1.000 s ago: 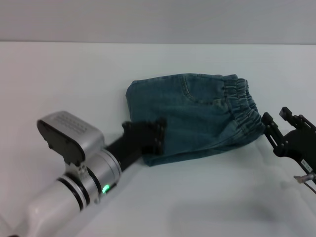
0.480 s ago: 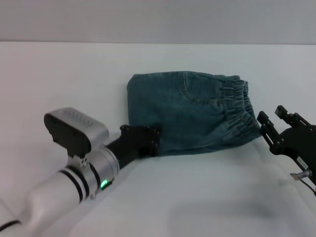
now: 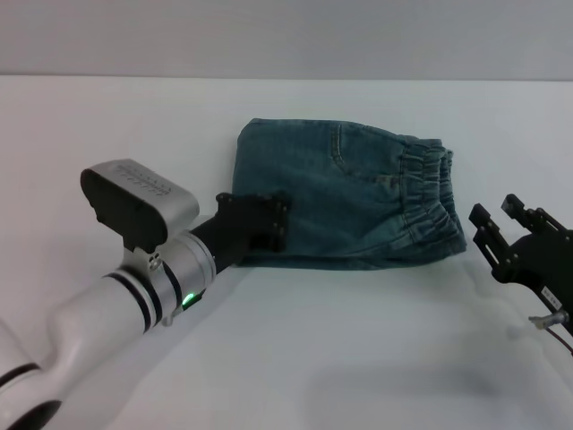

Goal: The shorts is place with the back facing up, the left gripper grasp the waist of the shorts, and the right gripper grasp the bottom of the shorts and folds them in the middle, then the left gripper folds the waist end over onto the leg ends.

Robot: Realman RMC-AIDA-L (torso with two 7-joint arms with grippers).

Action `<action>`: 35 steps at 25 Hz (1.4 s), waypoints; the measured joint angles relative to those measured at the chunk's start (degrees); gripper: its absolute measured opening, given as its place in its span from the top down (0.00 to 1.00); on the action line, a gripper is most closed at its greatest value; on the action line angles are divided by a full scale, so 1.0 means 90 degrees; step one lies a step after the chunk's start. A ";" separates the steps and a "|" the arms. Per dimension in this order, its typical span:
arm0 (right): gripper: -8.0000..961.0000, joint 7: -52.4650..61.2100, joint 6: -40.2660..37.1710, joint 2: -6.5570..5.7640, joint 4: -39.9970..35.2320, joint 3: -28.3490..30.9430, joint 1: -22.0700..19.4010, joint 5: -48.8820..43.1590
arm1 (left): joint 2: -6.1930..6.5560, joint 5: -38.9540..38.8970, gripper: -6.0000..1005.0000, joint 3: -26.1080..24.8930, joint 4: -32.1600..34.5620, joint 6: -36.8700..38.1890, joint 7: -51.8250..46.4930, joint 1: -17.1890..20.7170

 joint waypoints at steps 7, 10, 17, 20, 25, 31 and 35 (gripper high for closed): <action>0.55 -0.0253 0.0065 0.0019 -0.0106 0.0562 -0.0181 0.0013 | -0.0018 -0.0036 0.95 -0.1263 -0.0029 0.2042 0.1832 0.1012; 0.55 -0.0513 0.0120 0.0051 -0.0134 0.1092 -0.0361 0.0017 | 0.0020 -0.0036 0.94 -0.1675 0.0014 0.2469 0.2089 0.1255; 0.55 -0.0876 0.0258 0.0085 -0.0143 0.1601 -0.0701 0.0475 | 0.0022 -0.0041 0.94 -0.2732 0.0139 0.2828 0.2148 0.1925; 0.45 -0.0955 0.0476 0.0086 -0.0144 0.1599 -0.0867 0.0513 | 0.0016 -0.0044 0.89 -0.2732 0.0314 0.2835 0.2224 0.1959; 0.32 -0.1048 0.1196 0.0091 -0.0267 0.1499 -0.0978 0.0526 | -0.0016 -0.0022 0.66 -0.2644 0.0302 0.2878 0.2545 0.2079; 0.25 -0.1056 0.1620 0.0098 -0.0469 0.1393 -0.0996 0.0535 | -0.0019 -0.0009 0.37 -0.2544 0.0164 0.3090 0.2534 0.2264; 0.25 -0.1058 0.1643 0.0098 -0.0508 0.1384 -0.0992 0.0538 | -0.0006 -0.0010 0.27 -0.2453 0.0154 0.3159 0.2435 0.2308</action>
